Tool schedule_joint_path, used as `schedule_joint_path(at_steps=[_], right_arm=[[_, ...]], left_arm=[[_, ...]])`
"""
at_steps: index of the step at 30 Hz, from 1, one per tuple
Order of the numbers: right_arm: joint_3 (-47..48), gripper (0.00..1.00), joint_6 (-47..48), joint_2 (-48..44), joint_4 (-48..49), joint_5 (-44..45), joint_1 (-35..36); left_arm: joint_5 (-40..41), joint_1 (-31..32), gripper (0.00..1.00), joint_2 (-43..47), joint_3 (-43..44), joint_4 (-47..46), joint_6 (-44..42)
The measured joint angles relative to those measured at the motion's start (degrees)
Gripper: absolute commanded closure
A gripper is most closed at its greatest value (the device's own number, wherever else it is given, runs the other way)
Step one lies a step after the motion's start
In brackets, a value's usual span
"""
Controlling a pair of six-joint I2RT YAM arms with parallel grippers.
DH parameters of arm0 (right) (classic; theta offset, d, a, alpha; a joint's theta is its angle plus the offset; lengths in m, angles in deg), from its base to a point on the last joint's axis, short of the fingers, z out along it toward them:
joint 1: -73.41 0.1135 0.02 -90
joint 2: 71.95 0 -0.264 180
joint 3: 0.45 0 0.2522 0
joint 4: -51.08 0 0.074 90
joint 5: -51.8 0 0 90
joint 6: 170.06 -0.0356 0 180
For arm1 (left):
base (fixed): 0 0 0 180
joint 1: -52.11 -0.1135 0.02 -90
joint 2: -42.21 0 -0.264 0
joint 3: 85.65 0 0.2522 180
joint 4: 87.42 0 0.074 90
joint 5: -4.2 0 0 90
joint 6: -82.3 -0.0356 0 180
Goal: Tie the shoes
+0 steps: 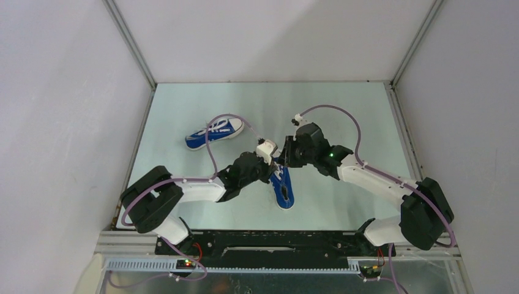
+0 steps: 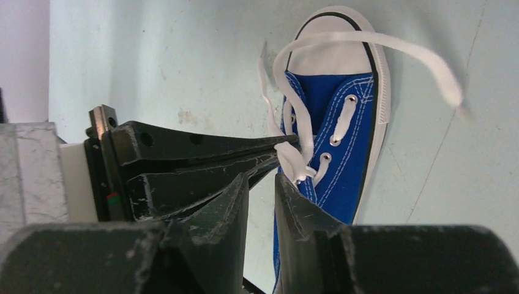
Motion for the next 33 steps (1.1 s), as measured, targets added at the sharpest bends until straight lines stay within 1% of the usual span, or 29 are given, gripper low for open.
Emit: schedule_joint_path(at_steps=[1, 2, 6, 7, 9, 11, 13, 15, 18, 21, 25, 33], right_arm=[[0.0, 0.71, 0.1, 0.0, -0.4, 0.2, 0.0], [0.0, 0.67, 0.3, 0.0, -0.7, 0.4, 0.0], [-0.3, 0.62, 4.0, -1.4, -2.4, 1.0, -0.9], [-0.8, 0.58, 5.3, -2.4, -2.8, 0.4, -1.7], [-1.2, 0.52, 8.6, -4.9, -2.6, -1.0, -4.9], [-1.2, 0.49, 12.4, -4.6, -0.5, -3.6, -8.9], [-1.2, 0.48, 16.8, -1.9, 1.4, -7.8, -12.7], [-0.3, 0.47, 21.2, 2.7, 1.8, -11.5, -15.0], [3.2, 0.45, 27.3, 11.3, 0.6, -16.9, -16.4], [8.9, 0.42, 32.3, 19.4, -1.7, -22.0, -16.7], [14.9, 0.41, 37.0, 25.3, -2.9, -25.4, -16.7], [25.1, 0.43, 44.2, 34.5, -5.4, -29.0, -16.7]], left_arm=[[0.0, 0.0, 1.00, 0.0, 0.0, -0.1, 0.0], [0.0, 0.0, 1.00, 0.1, 0.0, -0.2, 0.0], [0.0, 0.0, 1.00, 0.4, 0.0, -0.4, 0.2], [0.0, -0.1, 1.00, 0.5, 0.0, -0.3, 0.4], [0.1, -0.1, 1.00, 0.8, 0.0, -0.2, 1.0], [0.4, -0.1, 1.00, 1.2, -0.1, 0.1, 2.0], [1.0, -0.1, 1.00, 1.7, -0.8, -0.2, 3.4], [1.7, -0.1, 1.00, 2.0, -1.9, -0.8, 4.8], [2.3, -0.1, 1.00, 2.1, -3.3, -1.1, 6.6], [3.1, -0.2, 1.00, 2.1, -4.2, -2.0, 8.8], [3.5, -0.5, 1.00, 2.1, -6.2, -5.5, 11.5], [4.5, -1.6, 1.00, 2.3, -8.2, -8.4, 15.1]])
